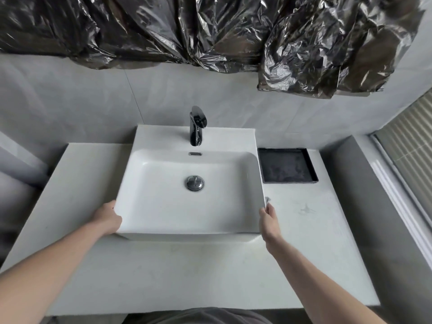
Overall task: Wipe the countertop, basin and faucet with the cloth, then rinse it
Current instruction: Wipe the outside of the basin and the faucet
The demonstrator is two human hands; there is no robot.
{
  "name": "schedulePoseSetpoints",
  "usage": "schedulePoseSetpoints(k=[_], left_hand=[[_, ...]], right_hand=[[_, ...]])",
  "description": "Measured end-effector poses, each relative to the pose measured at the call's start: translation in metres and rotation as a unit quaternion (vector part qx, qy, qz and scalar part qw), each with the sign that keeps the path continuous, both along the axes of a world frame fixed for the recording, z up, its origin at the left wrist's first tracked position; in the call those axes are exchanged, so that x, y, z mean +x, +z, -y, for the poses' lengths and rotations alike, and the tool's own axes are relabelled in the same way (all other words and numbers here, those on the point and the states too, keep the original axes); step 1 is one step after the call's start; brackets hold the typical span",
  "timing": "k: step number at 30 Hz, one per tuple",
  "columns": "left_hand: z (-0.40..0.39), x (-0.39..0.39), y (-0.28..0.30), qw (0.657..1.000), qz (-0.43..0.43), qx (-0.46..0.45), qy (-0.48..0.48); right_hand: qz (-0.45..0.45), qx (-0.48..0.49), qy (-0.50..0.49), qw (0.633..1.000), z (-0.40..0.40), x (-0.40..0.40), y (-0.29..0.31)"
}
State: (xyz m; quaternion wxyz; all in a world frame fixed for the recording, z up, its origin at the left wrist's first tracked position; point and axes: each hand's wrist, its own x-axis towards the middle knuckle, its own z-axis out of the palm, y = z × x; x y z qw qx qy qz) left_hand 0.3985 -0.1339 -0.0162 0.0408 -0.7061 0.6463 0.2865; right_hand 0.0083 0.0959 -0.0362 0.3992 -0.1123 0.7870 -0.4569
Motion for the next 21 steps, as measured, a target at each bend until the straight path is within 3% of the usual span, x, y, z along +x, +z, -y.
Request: schedulePoseSetpoints(k=[11, 17, 21], left_hand=[[0.005, -0.003, -0.006, 0.997, 0.073, 0.005, -0.004], [0.014, 0.0, -0.016, 0.994, 0.108, 0.01, -0.021], [0.023, 0.001, -0.016, 0.991, 0.126, 0.03, -0.024]], right_hand=[[-0.076, -0.086, 0.098, 0.989, -0.022, 0.005, -0.018], [-0.132, -0.02, 0.142, 0.981, 0.03, -0.034, -0.029], [-0.212, 0.026, 0.217, 0.952, 0.075, -0.051, -0.011]])
